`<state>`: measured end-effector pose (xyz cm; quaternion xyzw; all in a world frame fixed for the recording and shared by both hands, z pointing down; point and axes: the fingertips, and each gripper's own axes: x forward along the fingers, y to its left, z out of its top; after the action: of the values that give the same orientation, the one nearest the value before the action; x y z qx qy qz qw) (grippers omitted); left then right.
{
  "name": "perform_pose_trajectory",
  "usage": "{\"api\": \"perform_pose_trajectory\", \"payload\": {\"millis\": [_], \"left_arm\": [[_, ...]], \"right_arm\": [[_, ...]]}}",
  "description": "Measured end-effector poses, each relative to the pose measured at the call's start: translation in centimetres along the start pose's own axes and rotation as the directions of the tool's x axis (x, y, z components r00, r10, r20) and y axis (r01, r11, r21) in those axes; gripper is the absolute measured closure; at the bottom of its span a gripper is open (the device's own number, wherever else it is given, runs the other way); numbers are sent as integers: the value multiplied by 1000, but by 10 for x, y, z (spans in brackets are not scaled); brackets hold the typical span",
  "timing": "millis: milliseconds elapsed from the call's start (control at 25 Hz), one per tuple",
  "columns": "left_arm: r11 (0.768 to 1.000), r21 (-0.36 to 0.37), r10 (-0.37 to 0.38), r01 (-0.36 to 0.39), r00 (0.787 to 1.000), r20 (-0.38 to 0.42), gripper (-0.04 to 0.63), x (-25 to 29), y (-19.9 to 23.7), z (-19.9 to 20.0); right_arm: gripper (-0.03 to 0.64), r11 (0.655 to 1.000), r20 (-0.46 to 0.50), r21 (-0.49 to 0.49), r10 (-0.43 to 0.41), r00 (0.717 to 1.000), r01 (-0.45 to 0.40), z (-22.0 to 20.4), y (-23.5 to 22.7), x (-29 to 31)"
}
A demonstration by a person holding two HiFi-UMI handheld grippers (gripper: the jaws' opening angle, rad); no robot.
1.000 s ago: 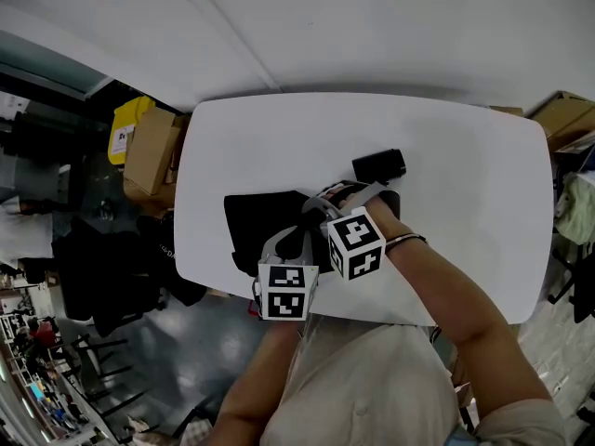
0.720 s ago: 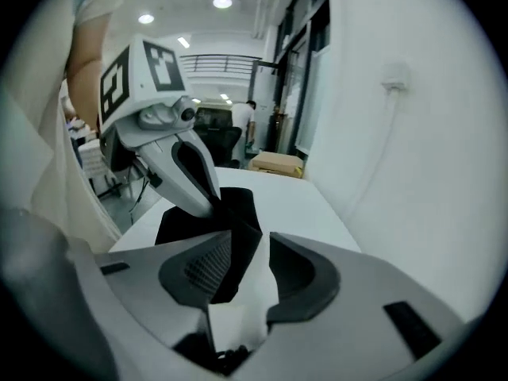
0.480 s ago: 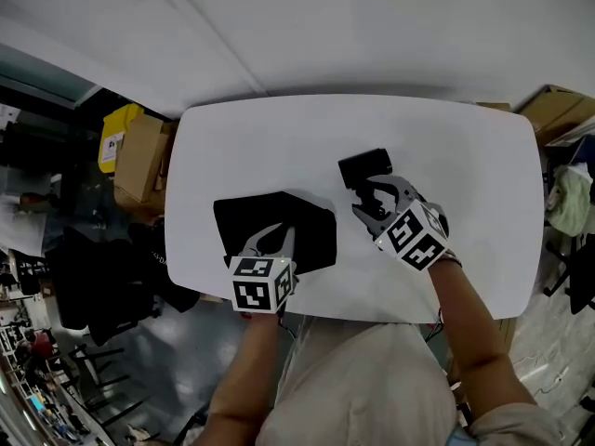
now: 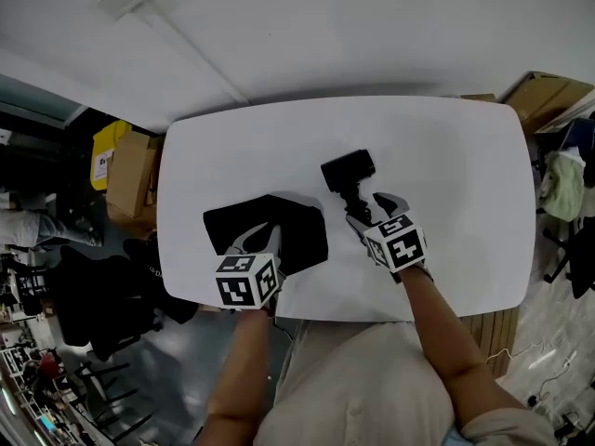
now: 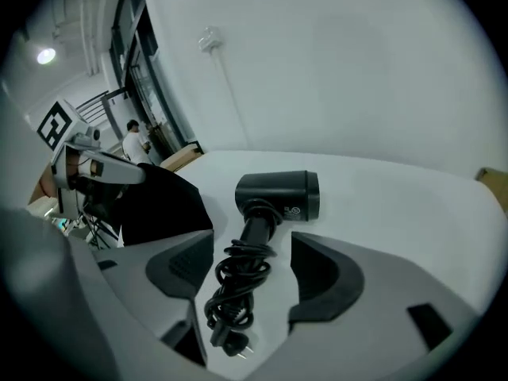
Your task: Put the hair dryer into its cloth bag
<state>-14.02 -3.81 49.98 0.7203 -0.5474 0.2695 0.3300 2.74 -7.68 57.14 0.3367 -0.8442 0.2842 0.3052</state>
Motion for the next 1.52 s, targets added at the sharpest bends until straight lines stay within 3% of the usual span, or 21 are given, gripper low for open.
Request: {"api": "perform_pose_trajectory", "payload": {"millis": [520, 1520], "left_arm": [[1000, -24, -17, 17, 1000, -1, 568, 3, -1, 0], [997, -64, -50, 49, 999, -9, 568, 9, -6, -7]], "right_arm": [[318, 999, -107, 20, -29, 994, 31, -15, 4, 33], [314, 998, -186, 0, -62, 981, 63, -26, 1, 55]]}}
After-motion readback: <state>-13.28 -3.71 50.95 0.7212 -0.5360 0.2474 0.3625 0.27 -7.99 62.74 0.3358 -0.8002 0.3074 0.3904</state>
